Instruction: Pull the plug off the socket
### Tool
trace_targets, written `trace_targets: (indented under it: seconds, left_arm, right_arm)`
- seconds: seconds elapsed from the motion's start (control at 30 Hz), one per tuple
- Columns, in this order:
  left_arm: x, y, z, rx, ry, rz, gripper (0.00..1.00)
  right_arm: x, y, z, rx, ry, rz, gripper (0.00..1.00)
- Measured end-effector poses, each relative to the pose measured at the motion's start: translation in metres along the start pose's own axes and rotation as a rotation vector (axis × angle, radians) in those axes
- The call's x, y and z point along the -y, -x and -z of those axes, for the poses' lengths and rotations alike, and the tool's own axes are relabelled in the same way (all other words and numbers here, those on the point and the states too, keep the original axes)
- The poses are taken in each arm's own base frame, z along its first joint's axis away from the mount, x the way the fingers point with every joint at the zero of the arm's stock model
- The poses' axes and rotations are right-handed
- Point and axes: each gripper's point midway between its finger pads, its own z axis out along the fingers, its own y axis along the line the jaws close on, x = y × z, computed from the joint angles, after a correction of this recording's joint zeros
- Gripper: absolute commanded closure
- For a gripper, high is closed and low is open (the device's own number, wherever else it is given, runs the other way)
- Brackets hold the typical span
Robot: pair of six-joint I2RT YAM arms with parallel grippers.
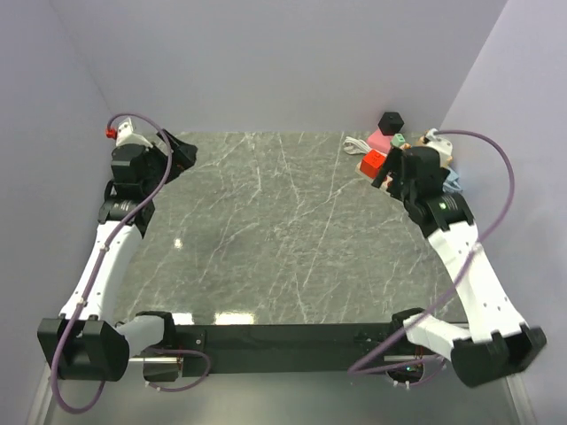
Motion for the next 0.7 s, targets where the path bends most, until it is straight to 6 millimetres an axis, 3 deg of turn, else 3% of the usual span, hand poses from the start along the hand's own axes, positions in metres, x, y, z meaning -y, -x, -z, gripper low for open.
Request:
trace_targets:
  seconds: [0.17,0.3,0.33,0.47,0.6,0.7]
  left_arm:
    - [0.022,-0.034,0.015,-0.16,-0.167,0.086,0.01]
    - [0.036,-0.066,0.022,-0.299,-0.254,0.109,0.01]
    - [0.039,-0.074,0.024,-0.329,-0.264,0.101,0.01]
    - [0.052,-0.105,0.035,-0.433,-0.288,0.068,0.01]
    - [0.053,-0.116,0.041,-0.47,-0.287,0.055,0.01]
    - [0.049,-0.121,0.041,-0.483,-0.269,0.055,0.01]
  right_arm:
    - [0.001,-0.013,-0.042,-0.113,-0.076,0.038,0.0]
    - [0.026,-0.016,-0.088,-0.191,-0.152,-0.019,0.0]
    - [0.044,-0.014,-0.103,-0.208,-0.197,-0.051,0.0]
    - [0.071,-0.001,-0.152,-0.244,-0.282,-0.101,0.0]
    - [0.069,0.02,-0.2,-0.235,-0.31,-0.108,0.01]
    - [0.065,0.023,-0.23,-0.254,-0.312,-0.122,0.04]
